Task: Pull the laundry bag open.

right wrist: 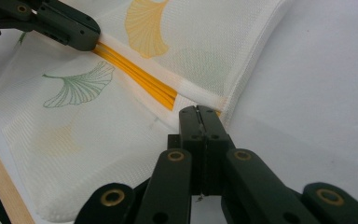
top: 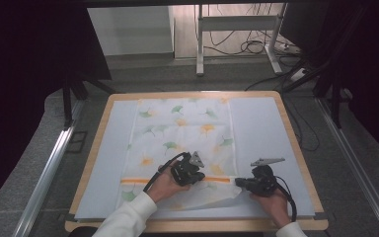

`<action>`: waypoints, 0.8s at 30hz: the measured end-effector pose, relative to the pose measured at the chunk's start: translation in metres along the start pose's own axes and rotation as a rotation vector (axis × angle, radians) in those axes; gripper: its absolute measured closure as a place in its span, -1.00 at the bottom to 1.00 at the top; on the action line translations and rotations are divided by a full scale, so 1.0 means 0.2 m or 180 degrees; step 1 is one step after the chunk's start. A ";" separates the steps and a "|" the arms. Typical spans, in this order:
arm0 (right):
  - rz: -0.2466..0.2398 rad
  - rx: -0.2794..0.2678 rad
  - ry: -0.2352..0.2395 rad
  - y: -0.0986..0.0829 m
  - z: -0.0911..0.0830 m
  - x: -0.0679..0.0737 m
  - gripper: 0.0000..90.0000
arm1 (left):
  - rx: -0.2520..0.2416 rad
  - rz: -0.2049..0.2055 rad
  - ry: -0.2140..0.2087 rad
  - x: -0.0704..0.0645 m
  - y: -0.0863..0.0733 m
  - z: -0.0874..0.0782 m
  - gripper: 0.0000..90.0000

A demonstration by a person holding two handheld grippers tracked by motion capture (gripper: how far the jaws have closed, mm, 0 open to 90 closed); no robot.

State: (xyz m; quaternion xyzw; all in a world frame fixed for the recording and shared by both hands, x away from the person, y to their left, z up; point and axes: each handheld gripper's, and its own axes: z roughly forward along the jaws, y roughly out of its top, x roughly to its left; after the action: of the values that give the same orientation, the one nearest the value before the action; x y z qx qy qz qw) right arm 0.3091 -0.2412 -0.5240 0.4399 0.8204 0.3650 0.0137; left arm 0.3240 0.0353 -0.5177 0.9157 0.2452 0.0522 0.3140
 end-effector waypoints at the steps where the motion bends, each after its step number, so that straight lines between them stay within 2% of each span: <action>1: 0.0000 -0.0002 0.0002 0.00 0.00 0.00 1.00 | 0.0002 -0.0028 -0.0008 0.00 0.00 0.00 1.00; 13: -0.0005 -0.0003 0.0004 0.00 0.00 0.00 1.00 | 0.0017 -0.0047 0.0034 0.01 -0.04 -0.03 1.00; 24: -0.0001 -0.0002 0.0007 0.00 0.00 0.00 1.00 | 0.0022 -0.0122 0.0038 0.03 -0.09 -0.07 1.00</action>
State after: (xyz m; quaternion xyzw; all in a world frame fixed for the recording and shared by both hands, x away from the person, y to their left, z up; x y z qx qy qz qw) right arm 0.3092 -0.2415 -0.5242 0.4393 0.8204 0.3656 0.0131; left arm 0.3181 0.0585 -0.5171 0.9116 0.2647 0.0507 0.3103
